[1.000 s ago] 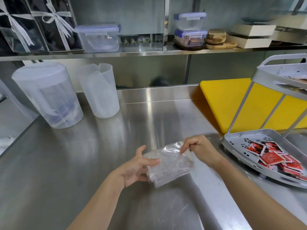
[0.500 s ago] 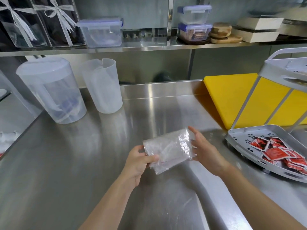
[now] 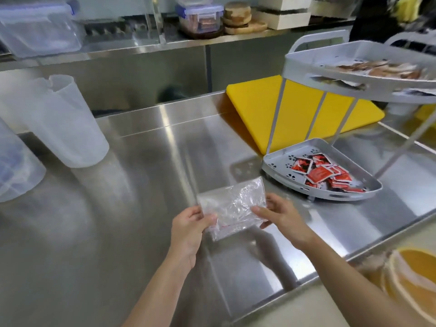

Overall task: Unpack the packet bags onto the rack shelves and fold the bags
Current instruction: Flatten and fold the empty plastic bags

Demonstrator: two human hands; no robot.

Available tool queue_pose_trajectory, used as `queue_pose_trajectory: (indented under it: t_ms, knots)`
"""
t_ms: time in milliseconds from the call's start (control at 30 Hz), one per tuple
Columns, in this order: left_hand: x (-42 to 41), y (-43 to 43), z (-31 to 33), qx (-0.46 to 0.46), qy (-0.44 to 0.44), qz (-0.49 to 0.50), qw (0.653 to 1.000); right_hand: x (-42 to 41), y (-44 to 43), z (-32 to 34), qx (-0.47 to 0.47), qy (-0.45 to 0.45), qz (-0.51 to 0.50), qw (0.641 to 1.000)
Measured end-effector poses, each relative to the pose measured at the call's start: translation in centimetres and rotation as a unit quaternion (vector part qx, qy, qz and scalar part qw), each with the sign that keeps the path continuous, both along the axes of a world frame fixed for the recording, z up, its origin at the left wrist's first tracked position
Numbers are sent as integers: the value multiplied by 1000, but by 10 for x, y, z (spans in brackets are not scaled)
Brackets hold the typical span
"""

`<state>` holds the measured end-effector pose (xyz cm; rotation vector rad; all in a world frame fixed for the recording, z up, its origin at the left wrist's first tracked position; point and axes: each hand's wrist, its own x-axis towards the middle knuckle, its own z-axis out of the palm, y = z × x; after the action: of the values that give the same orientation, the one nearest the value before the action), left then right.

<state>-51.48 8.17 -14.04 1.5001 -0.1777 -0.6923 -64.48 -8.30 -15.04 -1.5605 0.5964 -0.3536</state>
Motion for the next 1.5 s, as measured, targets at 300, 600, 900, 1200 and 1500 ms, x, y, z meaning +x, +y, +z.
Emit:
queue_pose_trajectory:
  t_ms: [300,600,900,1200,1500]
  knots:
    - [-119,-115,-3,-17,-56,-109,992,-146,-84,-8,-1,-30,-121,992]
    - [-276,-251,-17,6,-63,-233,970,-328,-168,-11,41,-46,-257,965]
    - [-376,-349,-44,19,-87,-364,927,-439,-223,-39,78,-16,-386,919]
    - [-446,-457,-96,119,-35,-480,868,-501,-283,-96,151,68,-496,852]
    - [-489,-532,-176,195,-231,-554,776,-527,-346,-177,193,140,-588,773]
